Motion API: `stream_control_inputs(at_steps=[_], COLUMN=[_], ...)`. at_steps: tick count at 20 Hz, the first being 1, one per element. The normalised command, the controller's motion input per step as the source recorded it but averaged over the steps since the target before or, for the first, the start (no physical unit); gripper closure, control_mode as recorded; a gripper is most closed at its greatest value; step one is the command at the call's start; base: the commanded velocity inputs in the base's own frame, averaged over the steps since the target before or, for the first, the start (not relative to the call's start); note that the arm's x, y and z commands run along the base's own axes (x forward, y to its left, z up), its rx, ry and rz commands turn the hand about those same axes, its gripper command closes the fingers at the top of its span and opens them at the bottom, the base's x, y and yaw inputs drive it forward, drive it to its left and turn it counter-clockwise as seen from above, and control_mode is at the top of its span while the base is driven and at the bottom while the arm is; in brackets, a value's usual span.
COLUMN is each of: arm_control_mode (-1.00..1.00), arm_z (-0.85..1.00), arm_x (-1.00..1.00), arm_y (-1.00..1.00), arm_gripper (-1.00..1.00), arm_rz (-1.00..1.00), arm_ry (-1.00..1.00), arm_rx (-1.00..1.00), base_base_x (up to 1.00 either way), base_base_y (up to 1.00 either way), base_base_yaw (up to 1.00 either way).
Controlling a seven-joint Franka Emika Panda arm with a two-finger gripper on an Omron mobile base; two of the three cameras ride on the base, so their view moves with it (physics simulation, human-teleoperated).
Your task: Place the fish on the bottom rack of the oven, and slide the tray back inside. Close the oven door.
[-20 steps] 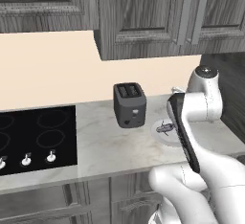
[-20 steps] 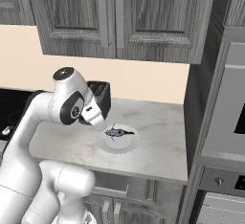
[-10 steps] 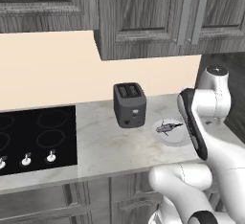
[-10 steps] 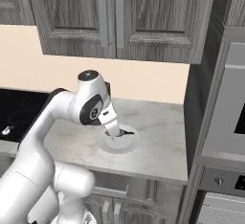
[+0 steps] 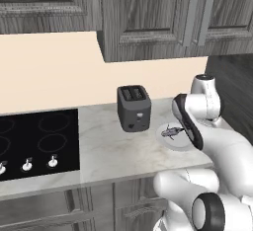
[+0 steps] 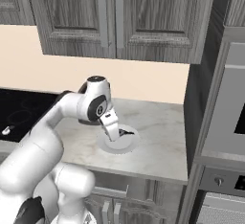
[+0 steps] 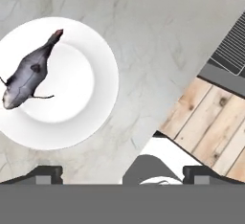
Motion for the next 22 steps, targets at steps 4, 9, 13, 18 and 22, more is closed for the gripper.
stream_control_inputs(at_steps=[4,9,13,18,22], arm_control_mode=[-1.0,-1.0,-1.0,-1.0,-1.0], arm_z=[-0.27,-0.19,-0.29,-0.39,-0.3], arm_x=[0.36,0.42,0.5,0.36,0.37], arm_y=[0.01,0.0,0.0,0.0,0.0], arm_gripper=[-1.0,-1.0,-1.0,-1.0,-1.0], arm_rz=[-0.04,-0.02,0.0,0.0,-0.01], arm_ry=[0.11,0.01,0.0,0.0,0.0], arm_rx=[0.08,0.02,0.0,0.0,0.0], base_base_x=[0.0,0.0,0.0,0.0,0.0], base_base_y=[0.0,0.0,0.0,0.0,0.0], base_base_yaw=[0.0,0.0,0.0,0.0,0.0])
